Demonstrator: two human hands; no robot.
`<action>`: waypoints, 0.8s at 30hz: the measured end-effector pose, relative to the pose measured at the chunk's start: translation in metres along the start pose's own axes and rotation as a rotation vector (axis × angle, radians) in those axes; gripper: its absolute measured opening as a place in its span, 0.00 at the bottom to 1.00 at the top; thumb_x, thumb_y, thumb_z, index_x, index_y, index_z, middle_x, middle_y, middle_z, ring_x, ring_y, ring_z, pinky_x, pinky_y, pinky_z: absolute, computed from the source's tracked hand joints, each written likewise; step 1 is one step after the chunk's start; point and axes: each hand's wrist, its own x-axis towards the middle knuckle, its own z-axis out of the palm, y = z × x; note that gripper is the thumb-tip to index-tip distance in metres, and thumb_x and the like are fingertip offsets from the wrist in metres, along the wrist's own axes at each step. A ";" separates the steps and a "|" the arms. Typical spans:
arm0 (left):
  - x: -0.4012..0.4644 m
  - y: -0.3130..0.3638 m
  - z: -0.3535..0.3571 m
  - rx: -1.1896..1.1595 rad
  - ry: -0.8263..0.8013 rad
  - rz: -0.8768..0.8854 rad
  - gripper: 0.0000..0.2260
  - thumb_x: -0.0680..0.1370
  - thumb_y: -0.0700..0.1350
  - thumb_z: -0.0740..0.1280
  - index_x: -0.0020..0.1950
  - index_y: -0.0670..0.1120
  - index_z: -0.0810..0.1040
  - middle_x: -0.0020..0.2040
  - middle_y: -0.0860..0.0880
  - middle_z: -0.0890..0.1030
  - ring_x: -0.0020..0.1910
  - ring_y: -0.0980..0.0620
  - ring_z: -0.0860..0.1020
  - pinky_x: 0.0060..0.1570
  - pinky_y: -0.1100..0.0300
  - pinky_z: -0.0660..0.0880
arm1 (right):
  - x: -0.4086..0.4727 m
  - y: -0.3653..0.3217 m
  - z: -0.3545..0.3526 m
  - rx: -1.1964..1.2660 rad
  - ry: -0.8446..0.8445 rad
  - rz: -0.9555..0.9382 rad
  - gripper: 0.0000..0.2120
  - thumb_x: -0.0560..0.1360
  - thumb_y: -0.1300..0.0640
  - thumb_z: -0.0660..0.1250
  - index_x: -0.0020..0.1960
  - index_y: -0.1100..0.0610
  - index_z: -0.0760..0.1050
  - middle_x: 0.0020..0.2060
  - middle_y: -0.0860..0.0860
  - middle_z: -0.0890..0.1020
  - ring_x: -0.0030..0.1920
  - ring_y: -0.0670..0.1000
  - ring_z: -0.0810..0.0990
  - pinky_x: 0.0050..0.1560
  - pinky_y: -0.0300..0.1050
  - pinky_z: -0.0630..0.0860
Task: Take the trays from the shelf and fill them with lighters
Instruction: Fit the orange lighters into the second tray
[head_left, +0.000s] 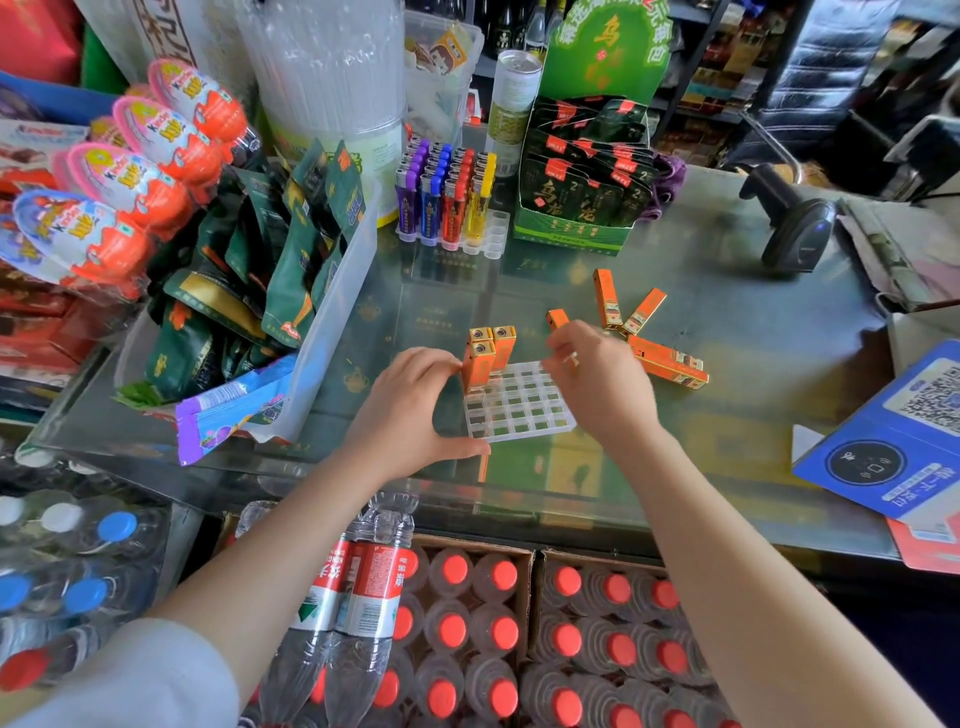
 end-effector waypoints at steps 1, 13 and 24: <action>0.000 0.000 0.000 0.003 0.001 0.000 0.35 0.62 0.62 0.72 0.63 0.45 0.71 0.62 0.50 0.72 0.64 0.53 0.63 0.63 0.59 0.58 | 0.006 0.008 -0.001 -0.042 0.046 0.033 0.09 0.75 0.57 0.63 0.54 0.57 0.74 0.52 0.54 0.80 0.47 0.57 0.78 0.40 0.47 0.75; 0.000 0.000 -0.001 -0.004 0.009 -0.015 0.39 0.60 0.71 0.61 0.63 0.46 0.71 0.62 0.50 0.72 0.65 0.55 0.61 0.64 0.62 0.54 | 0.041 0.016 0.008 -0.096 -0.028 0.161 0.08 0.73 0.59 0.62 0.47 0.62 0.77 0.43 0.58 0.78 0.37 0.57 0.73 0.35 0.44 0.68; 0.002 -0.003 0.002 0.035 0.013 0.000 0.38 0.61 0.70 0.62 0.63 0.46 0.71 0.61 0.50 0.73 0.64 0.52 0.64 0.63 0.59 0.58 | -0.016 -0.002 -0.005 0.761 0.073 -0.063 0.08 0.72 0.68 0.66 0.49 0.59 0.72 0.40 0.45 0.81 0.40 0.39 0.82 0.42 0.31 0.76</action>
